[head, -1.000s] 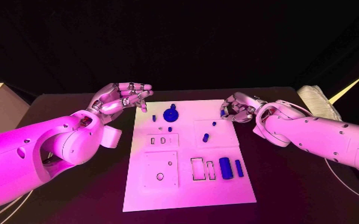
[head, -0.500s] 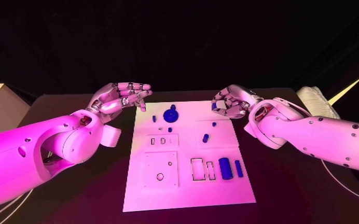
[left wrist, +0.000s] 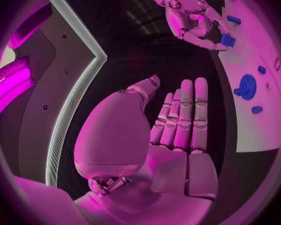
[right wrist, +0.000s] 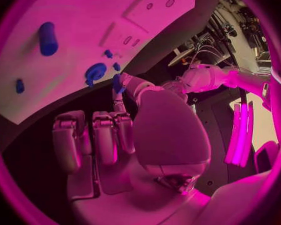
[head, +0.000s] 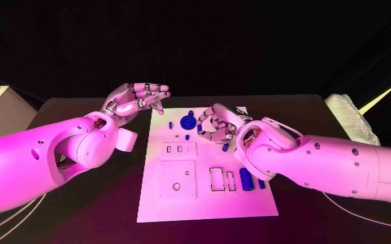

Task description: Assemble the parts on the task board

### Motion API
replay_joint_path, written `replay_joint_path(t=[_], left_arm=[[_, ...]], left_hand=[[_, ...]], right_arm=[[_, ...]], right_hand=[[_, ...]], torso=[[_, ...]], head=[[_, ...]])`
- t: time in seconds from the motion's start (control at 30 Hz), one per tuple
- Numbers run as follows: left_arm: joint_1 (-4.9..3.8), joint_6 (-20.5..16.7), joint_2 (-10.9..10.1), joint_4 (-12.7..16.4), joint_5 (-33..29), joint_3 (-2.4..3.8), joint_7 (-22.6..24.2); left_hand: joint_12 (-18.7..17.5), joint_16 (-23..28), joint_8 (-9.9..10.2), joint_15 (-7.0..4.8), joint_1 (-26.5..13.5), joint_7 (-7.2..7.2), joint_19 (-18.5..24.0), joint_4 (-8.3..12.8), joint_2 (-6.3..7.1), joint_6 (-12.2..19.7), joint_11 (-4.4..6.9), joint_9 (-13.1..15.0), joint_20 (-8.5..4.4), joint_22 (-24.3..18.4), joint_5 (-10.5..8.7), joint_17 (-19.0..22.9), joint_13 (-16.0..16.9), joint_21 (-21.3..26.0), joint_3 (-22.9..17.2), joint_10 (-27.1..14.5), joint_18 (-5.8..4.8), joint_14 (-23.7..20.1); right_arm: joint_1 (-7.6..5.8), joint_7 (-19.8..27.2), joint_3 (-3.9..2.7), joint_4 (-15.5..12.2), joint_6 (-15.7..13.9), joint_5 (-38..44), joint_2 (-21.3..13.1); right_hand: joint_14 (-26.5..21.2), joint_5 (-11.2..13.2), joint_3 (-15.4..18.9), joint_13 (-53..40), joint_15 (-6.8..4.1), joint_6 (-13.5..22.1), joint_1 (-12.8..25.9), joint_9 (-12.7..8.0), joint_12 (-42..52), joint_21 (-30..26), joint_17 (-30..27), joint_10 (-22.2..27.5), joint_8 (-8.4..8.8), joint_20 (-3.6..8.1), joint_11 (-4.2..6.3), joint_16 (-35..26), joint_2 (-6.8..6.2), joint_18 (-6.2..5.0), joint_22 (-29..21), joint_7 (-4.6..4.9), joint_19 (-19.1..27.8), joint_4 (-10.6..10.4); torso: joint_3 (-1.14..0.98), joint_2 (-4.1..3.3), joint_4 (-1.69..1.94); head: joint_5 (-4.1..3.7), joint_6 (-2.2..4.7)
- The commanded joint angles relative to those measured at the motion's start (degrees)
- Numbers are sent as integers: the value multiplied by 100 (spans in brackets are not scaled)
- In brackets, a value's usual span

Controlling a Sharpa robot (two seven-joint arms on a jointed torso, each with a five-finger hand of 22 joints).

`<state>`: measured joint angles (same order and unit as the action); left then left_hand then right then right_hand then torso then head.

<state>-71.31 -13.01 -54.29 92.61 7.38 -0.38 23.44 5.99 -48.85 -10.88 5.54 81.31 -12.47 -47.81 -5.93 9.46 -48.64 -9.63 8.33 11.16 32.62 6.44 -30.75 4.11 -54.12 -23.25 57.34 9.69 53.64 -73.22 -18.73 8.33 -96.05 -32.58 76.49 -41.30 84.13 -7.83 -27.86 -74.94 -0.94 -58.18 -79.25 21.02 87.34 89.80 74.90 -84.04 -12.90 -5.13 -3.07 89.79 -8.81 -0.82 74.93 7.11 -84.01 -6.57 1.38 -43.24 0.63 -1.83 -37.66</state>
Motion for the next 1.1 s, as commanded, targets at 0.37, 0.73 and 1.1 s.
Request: replay_joint_path(t=[0.37, 0.73, 1.1], left_arm=[[-4, 88, 37, -41, 17, 1, 18], [-5, 112, 46, -38, 18, 1, -8], [-5, 132, 41, -51, 19, 1, -29]], left_hand=[[25, -29, -32, 10, -36, -67, 32, -6, 15, 27, -3, -8, -1, 11, -15, 10, -6, -30, -35, -42, 81, -28], [27, -34, -34, 9, -38, -66, 35, -5, 14, 25, -2, -7, -1, 13, -14, 11, -5, -35, -38, -38, 82, -25], [29, -38, -36, 9, -42, -66, 38, -5, 15, 23, -1, -7, 0, 16, -15, 13, -4, -40, -40, -36, 83, -23]], right_arm=[[313, -721, 42, 189, -175, 978, 592], [446, -881, 75, 385, 18, 1103, 856], [526, -982, 95, 526, 109, 1288, 997]], right_hand=[[587, 15, -36, -1240, -36, -53, 110, 41, -25, 20, 1510, -329, -97, 31, 54, 21, -21, 82, 1507, -8, -599, -3], [587, -22, -40, -1222, -45, -49, 176, 45, -47, 20, 1510, -313, -114, 39, 61, 21, -65, 82, 1507, -15, -599, 0], [587, -38, -41, -1227, -47, -50, 212, 47, -41, 20, 1510, -319, -124, 42, 63, 21, -84, 82, 1507, -18, -599, -4]], torso=[[4, 4, 4], [3, 3, 8], [7, 10, 7]], head=[[129, -119], [172, -155], [203, -183]])
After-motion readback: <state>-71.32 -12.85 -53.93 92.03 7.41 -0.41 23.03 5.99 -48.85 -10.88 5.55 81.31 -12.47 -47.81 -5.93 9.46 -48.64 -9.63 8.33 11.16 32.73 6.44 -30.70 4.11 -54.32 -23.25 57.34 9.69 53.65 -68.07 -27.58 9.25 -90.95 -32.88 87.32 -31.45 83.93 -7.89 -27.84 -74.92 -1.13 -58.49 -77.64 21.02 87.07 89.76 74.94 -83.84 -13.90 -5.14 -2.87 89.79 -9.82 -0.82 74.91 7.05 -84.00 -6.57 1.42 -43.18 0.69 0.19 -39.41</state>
